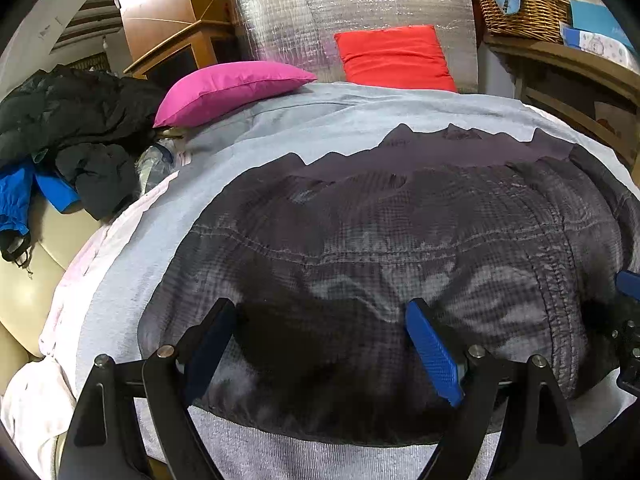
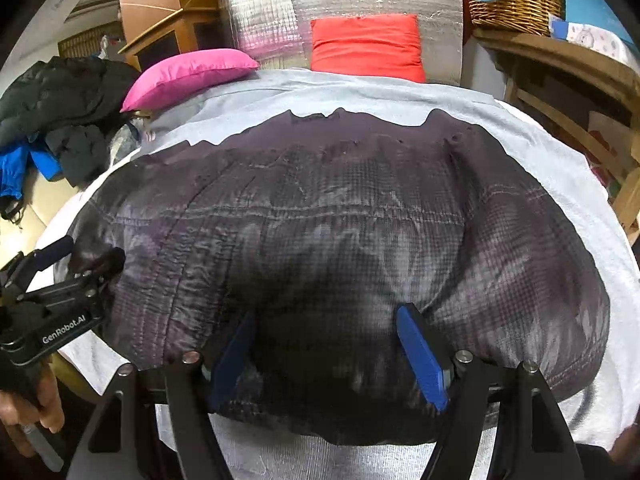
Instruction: Fold large clothes
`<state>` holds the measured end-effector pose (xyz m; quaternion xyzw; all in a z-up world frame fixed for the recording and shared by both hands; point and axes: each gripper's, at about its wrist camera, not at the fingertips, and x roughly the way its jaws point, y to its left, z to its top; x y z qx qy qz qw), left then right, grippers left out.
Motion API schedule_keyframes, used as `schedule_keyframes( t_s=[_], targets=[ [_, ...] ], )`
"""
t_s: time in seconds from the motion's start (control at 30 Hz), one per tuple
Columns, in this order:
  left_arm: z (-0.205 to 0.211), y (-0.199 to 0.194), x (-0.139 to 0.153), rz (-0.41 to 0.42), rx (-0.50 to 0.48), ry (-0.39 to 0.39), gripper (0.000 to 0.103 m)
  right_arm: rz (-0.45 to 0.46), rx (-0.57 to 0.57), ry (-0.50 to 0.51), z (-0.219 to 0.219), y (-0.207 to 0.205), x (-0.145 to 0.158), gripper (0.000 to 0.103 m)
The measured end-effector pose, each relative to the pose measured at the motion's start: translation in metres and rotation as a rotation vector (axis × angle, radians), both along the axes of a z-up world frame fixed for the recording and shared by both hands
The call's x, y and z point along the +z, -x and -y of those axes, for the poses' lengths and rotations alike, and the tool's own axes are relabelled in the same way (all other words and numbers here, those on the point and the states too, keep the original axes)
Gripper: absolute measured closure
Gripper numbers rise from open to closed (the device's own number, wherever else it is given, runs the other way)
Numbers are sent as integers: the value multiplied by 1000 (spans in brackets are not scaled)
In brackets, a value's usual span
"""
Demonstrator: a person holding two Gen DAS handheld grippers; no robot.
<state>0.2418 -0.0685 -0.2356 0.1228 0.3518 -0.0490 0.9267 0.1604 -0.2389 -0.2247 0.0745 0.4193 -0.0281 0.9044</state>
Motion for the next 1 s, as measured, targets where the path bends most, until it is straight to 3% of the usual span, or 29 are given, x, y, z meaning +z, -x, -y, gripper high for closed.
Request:
schedule_keyframes(
  t_s=[0.27,0.4,0.53,0.63,0.73,0.8,0.9,1.0],
  targets=[
    [-2,-1,-2,-10,2,4,16,-2,10,3,1,0,2,27],
    [-14,-2,6,-13,18,37,16,26,0,-9,12,13,24,28],
    [-54,-8,27,17,121,128,16,65,-93,-35,62,31,46,27],
    [-82,-16,29,17,210,161,16,97,-209,-136,112,48,53,27],
    [-90,-31,2,-86,264,114,16,30,-234,-233,141,48,40,27],
    [-91,-36,-11,-123,257,125,15,-40,-219,-308,148,39,21,26],
    [-92,-35,-3,-125,234,131,15,-73,-181,-242,140,30,9,26],
    [-107,-41,3,-172,239,214,15,-76,-168,-258,143,32,17,26]
  ],
)
